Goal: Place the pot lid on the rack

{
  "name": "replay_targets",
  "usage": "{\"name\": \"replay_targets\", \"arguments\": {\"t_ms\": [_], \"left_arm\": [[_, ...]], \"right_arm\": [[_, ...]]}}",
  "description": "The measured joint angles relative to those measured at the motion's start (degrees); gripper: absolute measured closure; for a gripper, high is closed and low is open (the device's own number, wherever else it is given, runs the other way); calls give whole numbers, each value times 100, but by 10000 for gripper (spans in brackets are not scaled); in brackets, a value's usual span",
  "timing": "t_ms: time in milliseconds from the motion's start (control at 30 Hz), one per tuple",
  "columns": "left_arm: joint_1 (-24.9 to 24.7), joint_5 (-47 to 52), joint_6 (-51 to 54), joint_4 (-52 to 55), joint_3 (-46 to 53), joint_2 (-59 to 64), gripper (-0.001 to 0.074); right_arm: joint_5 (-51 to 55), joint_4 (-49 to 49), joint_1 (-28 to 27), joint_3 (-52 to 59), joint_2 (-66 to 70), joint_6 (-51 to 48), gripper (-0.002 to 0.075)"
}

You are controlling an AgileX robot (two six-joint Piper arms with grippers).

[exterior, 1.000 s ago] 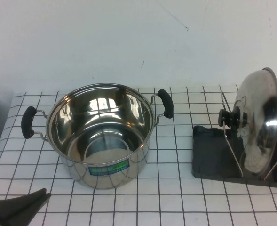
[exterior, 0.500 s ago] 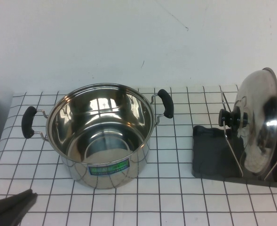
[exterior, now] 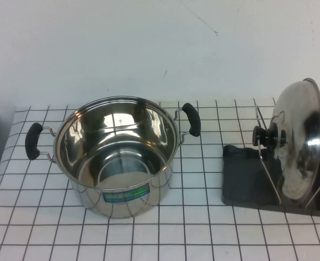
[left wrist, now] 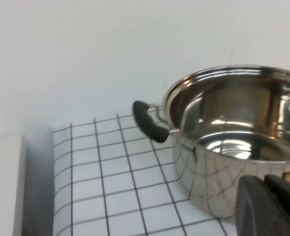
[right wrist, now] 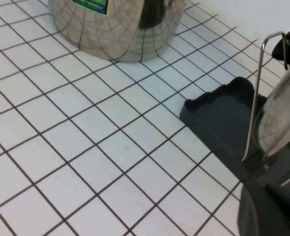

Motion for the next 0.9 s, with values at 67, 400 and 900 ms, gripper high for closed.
{"name": "replay_targets", "arguments": {"t_ms": [67, 400, 900], "left_arm": [[332, -66, 329, -402, 172, -50, 737], [866, -278, 542, -987, 1734, -828, 737], [866, -332, 615, -1219, 1919, -1114, 737]], "right_arm": [[0, 10, 0, 0, 0, 0, 727], [0, 10, 0, 0, 0, 0, 727], [0, 10, 0, 0, 0, 0, 727]]}}
